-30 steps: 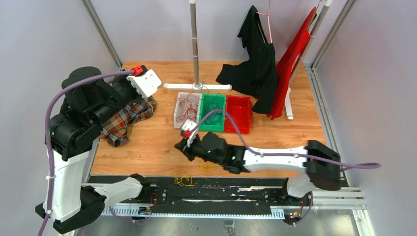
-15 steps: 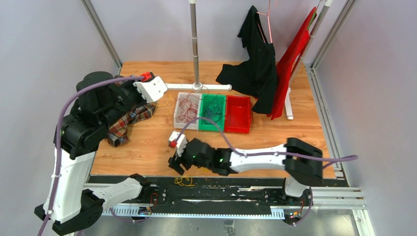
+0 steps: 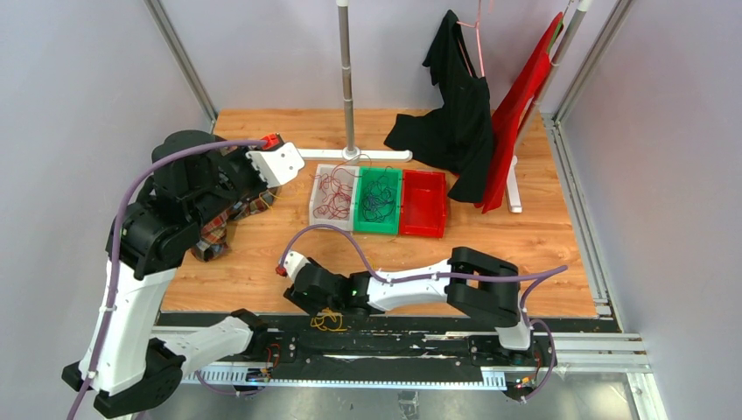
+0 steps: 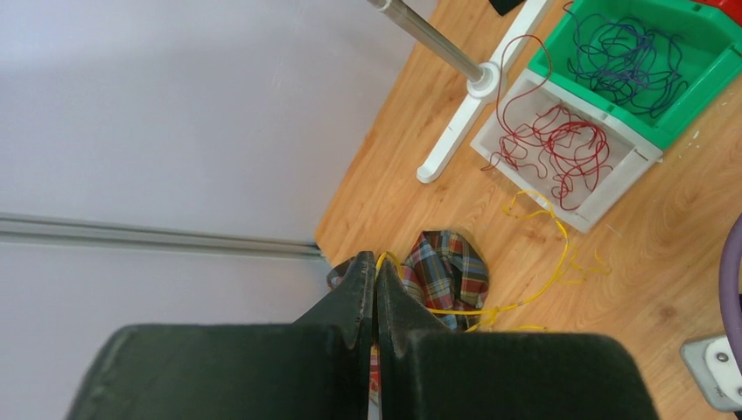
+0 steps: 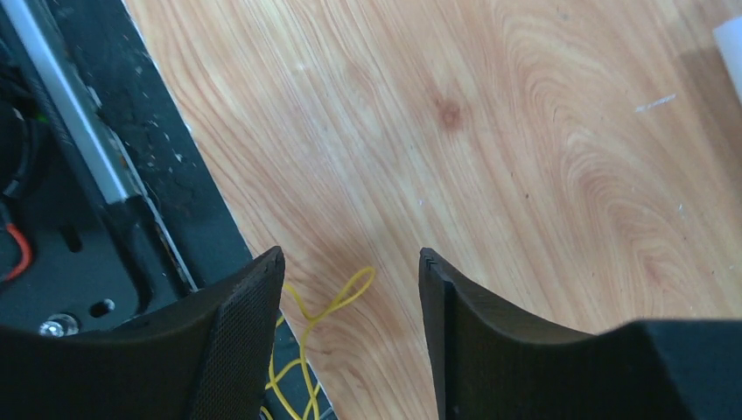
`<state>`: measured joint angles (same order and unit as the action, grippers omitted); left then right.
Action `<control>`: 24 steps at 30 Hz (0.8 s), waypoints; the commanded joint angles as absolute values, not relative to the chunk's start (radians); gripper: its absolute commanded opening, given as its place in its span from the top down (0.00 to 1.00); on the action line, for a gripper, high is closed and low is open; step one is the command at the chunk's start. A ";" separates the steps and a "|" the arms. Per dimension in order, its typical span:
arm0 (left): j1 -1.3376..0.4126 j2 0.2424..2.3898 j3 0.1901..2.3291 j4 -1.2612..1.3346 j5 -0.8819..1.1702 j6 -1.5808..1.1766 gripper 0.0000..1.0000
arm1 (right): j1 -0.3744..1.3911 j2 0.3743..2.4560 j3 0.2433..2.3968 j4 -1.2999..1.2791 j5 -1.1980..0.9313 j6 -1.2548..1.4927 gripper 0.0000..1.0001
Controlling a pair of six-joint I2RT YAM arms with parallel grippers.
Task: Untangle the cables
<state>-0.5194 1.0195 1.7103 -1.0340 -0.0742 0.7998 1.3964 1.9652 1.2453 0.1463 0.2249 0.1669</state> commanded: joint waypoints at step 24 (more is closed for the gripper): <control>-0.525 0.989 1.700 -1.015 -0.082 0.810 1.00 | 1.337 1.583 1.229 0.093 0.201 0.205 0.99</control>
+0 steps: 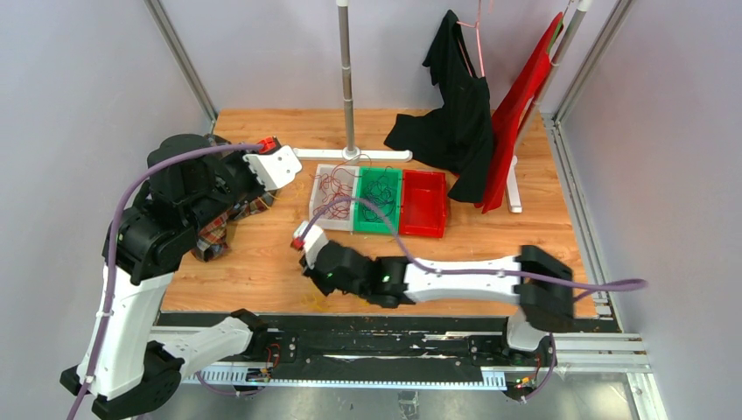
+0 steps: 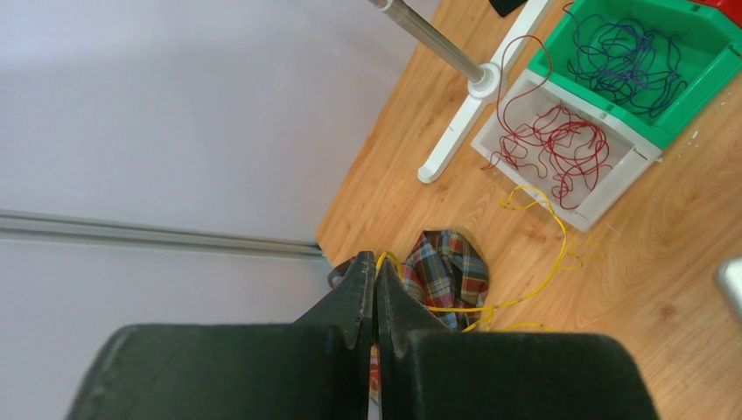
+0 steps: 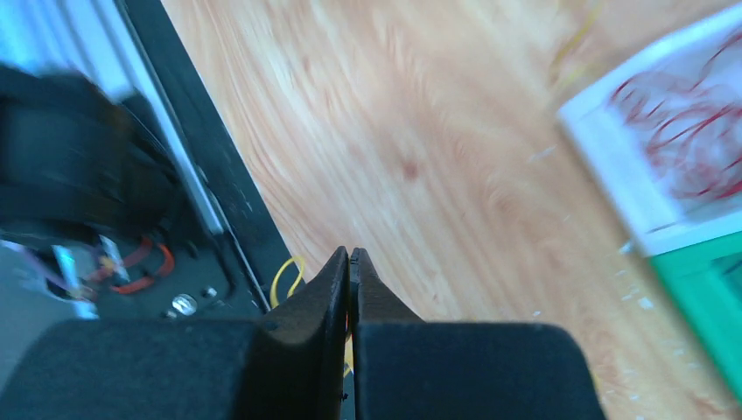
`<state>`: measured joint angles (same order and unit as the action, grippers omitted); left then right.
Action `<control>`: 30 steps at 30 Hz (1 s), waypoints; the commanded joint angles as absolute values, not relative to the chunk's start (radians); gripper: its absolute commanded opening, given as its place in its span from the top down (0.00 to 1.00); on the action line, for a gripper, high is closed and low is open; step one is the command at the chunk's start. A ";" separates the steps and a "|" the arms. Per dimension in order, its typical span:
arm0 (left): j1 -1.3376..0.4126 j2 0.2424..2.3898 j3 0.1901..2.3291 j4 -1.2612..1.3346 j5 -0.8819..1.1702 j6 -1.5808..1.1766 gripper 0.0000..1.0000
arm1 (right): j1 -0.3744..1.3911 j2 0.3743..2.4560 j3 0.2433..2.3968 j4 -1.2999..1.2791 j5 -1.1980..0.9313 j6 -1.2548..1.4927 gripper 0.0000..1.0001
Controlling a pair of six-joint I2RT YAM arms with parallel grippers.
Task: Untangle the cables
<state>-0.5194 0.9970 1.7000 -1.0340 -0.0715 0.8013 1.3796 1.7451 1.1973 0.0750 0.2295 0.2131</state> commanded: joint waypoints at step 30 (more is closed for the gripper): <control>-0.525 0.948 1.694 -1.019 0.103 0.779 1.00 | 0.642 1.476 1.055 0.197 0.352 -0.011 0.99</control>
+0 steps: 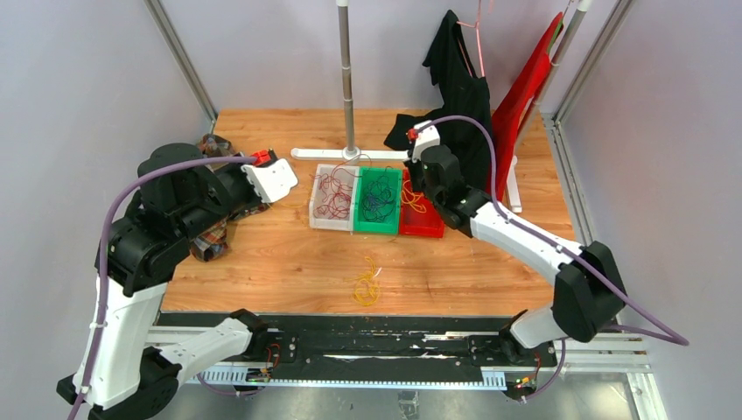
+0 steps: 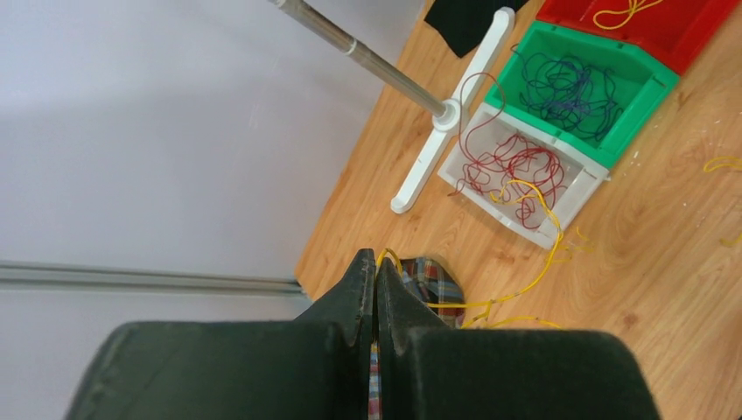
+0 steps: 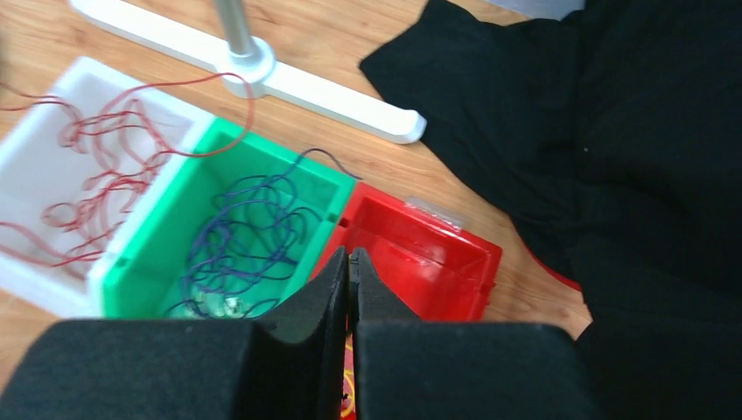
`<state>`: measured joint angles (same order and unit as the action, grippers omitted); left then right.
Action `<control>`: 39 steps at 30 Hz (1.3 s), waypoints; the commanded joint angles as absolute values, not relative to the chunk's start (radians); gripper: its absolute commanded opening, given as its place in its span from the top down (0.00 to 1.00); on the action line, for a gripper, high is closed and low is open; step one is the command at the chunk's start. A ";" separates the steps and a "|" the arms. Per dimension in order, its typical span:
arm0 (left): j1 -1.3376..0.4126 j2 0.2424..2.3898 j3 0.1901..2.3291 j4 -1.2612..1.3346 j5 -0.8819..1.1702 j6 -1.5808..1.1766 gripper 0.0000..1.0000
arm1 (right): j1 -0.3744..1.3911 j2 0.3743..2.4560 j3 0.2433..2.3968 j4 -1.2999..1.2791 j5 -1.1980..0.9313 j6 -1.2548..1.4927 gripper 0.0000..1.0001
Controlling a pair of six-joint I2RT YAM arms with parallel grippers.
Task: Untangle the cables
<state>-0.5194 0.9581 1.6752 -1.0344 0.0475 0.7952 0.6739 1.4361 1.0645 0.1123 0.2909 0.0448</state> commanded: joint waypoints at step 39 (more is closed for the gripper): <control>-0.740 1.511 1.948 -0.805 0.527 0.575 1.00 | 0.658 0.901 0.744 0.286 0.218 0.127 0.33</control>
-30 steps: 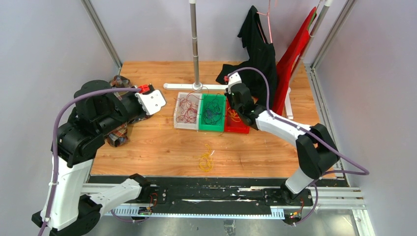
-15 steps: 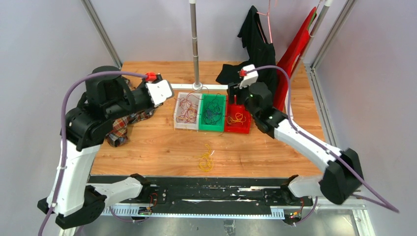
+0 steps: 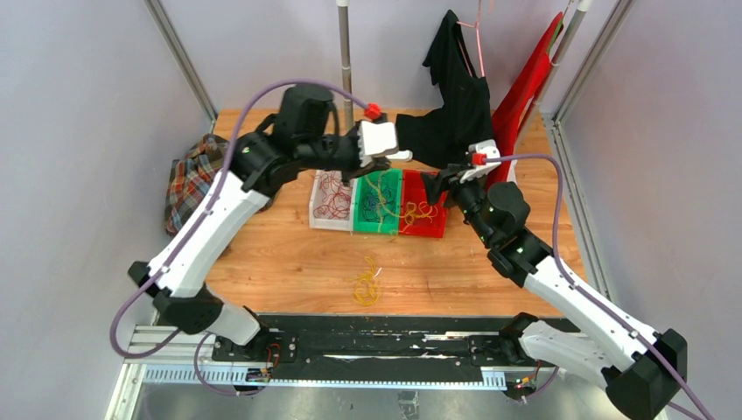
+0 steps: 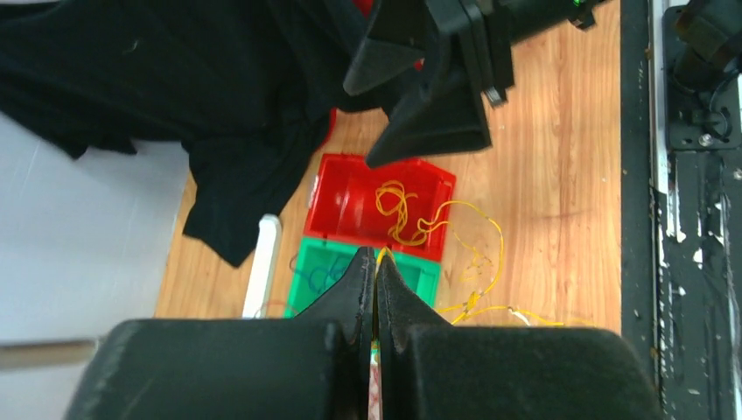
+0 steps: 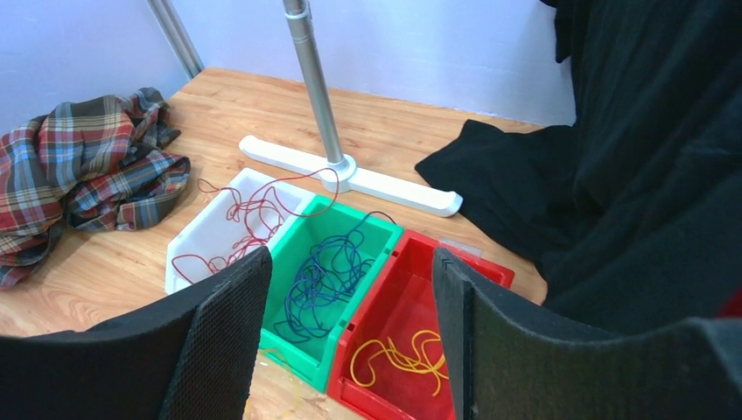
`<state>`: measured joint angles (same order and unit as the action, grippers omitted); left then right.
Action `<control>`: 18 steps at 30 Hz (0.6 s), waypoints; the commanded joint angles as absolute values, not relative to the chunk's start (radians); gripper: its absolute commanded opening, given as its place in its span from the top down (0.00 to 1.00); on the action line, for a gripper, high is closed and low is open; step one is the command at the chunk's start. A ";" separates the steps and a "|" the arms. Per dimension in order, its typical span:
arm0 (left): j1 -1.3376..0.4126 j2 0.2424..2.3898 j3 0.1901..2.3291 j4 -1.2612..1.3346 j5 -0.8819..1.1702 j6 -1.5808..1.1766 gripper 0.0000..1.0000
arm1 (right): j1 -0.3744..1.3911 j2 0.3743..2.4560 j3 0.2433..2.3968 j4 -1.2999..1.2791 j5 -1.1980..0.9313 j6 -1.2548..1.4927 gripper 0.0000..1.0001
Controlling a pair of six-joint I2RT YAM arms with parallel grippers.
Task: Untangle the cables
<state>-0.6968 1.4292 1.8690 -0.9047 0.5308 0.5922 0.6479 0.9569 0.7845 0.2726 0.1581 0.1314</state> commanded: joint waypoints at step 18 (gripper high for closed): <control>-0.764 1.889 2.102 -0.569 0.274 0.648 1.00 | 0.606 0.992 0.691 0.288 0.335 0.102 0.36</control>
<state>-0.7544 1.8671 2.0697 -0.6792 0.3634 0.6197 0.6373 0.9722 0.7082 0.2653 0.3027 0.0895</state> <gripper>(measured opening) 0.011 0.649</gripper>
